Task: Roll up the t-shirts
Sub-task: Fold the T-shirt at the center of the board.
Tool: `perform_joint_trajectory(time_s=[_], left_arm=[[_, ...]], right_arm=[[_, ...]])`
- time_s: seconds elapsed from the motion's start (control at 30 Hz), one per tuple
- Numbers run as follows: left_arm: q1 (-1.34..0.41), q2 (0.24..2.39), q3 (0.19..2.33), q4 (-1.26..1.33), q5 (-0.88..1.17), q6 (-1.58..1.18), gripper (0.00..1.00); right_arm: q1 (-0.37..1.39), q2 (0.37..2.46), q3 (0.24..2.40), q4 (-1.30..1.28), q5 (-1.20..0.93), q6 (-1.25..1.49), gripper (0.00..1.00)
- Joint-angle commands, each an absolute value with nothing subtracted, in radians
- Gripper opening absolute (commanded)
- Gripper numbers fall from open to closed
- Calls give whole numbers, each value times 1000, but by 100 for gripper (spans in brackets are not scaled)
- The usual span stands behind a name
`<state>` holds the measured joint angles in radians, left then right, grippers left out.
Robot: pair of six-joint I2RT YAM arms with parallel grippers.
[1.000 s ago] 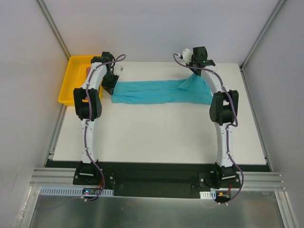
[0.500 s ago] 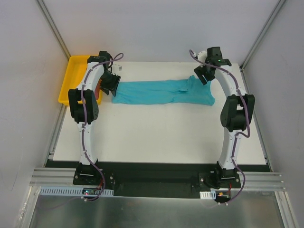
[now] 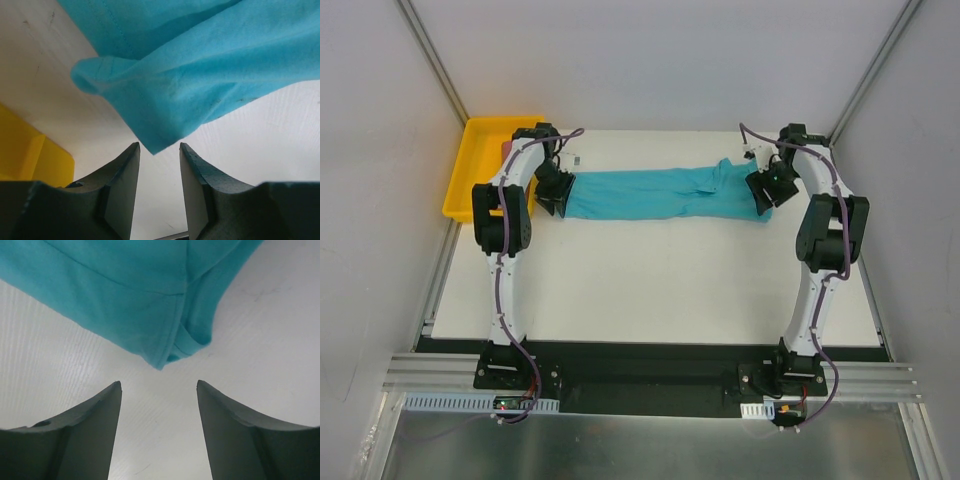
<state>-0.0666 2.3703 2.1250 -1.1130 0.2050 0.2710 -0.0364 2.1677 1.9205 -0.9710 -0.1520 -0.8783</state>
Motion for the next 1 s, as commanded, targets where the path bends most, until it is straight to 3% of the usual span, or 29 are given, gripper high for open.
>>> perform_joint_trajectory(time_s=[0.0, 0.1, 0.23, 0.47, 0.67, 0.97], left_arm=[[-83, 2398, 2164, -1151, 209, 281, 35], [-86, 2411, 2178, -1154, 204, 285, 31], [-87, 2421, 2181, -1157, 193, 294, 23], [-86, 2427, 2184, -1157, 175, 311, 0], [-69, 2401, 2180, -1173, 175, 353, 0], [-61, 2222, 1941, -1278, 235, 479, 0]], right_arm=[[-29, 2210, 1936, -1038, -213, -917, 61], [-31, 2255, 1971, -1068, -219, -931, 53], [-31, 2289, 1988, -1069, -204, -945, 51], [-32, 2319, 1994, -1078, -178, -988, 26], [-46, 2300, 1967, -1089, -135, -1055, 2], [-72, 2136, 1769, -1143, -101, -1232, 1]])
